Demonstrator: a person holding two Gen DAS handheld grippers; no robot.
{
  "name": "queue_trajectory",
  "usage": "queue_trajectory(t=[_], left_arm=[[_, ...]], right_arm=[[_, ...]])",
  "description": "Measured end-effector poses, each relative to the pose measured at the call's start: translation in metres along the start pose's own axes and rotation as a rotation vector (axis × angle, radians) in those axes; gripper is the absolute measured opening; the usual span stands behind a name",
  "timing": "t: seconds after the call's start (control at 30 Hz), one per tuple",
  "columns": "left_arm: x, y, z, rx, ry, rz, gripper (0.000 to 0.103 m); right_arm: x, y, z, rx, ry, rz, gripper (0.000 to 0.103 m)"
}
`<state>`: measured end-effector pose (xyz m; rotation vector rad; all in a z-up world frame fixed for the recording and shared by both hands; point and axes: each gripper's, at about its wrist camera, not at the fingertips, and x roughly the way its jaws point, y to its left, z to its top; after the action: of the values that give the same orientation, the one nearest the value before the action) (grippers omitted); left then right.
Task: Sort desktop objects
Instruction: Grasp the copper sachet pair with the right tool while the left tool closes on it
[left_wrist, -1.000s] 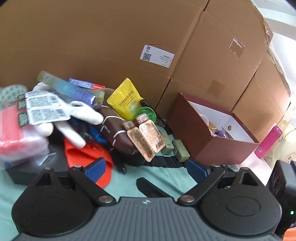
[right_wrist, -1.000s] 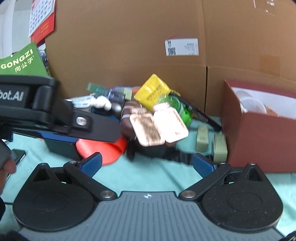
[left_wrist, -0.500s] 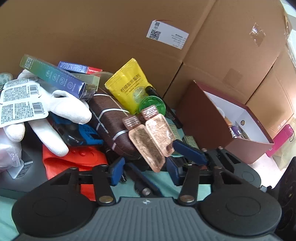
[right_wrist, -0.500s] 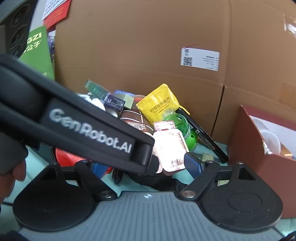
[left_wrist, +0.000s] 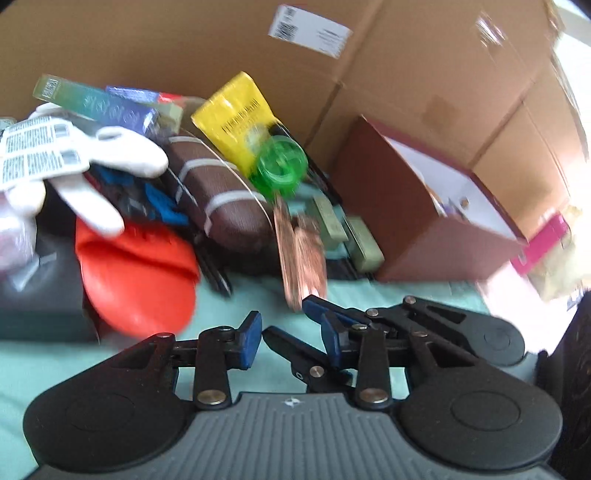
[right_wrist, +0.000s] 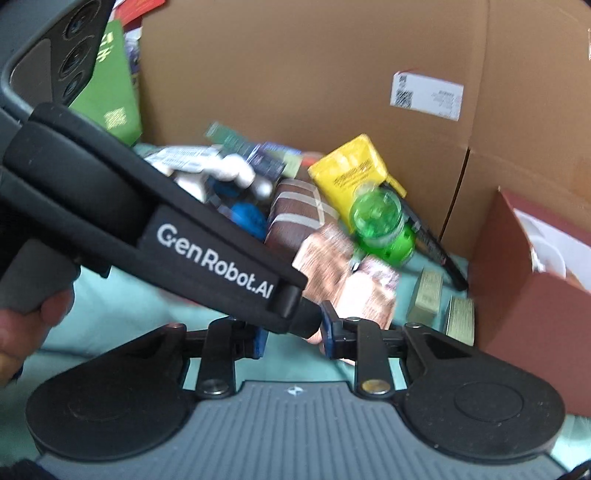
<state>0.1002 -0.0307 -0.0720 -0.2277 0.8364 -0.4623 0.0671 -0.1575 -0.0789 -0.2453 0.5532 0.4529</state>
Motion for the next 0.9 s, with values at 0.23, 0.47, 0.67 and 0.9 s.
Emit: queue_trajectory(t=[0.23, 0.47, 0.67, 0.9], left_arm=[[-0.009, 0.002, -0.009, -0.027, -0.052, 0.004, 0.063], [0.005, -0.004, 0.016, -0.032, -0.09, 0.003, 0.067], [0.028, -0.004, 0.024, -0.051, -0.056, -0.002, 0.058], [0.036, 0.006, 0.03, -0.062, -0.039, 0.011, 0.016]], right_arm=[[-0.025, -0.004, -0.019, 0.073, -0.016, 0.051, 0.063], [0.003, -0.029, -0.014, 0.126, -0.004, -0.03, 0.082], [0.031, -0.05, -0.009, 0.229, 0.051, -0.007, 0.082], [0.032, -0.055, -0.007, 0.262, 0.023, -0.006, 0.053]])
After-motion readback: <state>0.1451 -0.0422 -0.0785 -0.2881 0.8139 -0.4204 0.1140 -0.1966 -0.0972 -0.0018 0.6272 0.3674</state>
